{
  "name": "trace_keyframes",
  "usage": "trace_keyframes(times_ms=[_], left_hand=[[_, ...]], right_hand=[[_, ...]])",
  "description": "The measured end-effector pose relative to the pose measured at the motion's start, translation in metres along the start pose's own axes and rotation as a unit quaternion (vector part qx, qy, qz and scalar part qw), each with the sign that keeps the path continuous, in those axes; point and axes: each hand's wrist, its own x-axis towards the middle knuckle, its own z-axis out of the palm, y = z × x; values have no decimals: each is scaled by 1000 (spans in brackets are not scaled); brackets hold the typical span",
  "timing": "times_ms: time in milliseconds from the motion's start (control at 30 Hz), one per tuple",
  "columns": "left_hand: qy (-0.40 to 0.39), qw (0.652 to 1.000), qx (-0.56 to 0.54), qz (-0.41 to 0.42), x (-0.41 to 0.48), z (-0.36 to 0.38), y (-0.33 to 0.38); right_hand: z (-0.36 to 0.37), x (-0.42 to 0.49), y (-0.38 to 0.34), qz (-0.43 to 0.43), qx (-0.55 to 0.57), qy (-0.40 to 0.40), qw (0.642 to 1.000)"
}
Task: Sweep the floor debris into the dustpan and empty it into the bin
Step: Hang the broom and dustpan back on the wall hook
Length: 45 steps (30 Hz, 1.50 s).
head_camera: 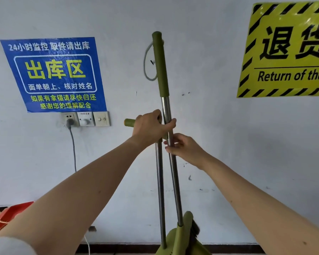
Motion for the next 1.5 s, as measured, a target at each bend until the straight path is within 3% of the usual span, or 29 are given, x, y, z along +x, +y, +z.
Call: trace_keyframes(times_ms=[67,167,233,367,500,833,933,1067,1200,1333,1433,1500], left_hand=[[-12,1000,-20,18,1,4,11],[-40,998,-41,32,4,10,23],[-67,995,-63,32,5,14,22],[-108,987,-113,38,3,18,22],[-137,984,-97,57,6,26,24],[-207,973,-81,59,13,51,39],[-189,970,-151,27,19,56,55],[-104,949,-295,-23,38,52,82],[-4,882,-461,-100,74,37,108],[-63,864,-486,-115,92,29,125],[6,840,-522,-148,101,29,131],[12,853,-502,-141,109,25,132]], right_hand=[[5,1,6,40,-10,-52,998],[9,4,15,70,124,-86,986],[7,3,19,65,150,-104,981],[16,5,28,39,160,-38,986],[19,10,36,37,172,10,984],[-5,11,69,66,174,30,982],[-14,10,79,75,182,22,980],[-29,5,93,86,178,-13,980],[-44,-8,112,114,153,-62,980],[-51,-17,135,154,160,-87,971],[-62,-18,147,191,164,-146,957],[-73,-19,152,197,131,-189,953]])
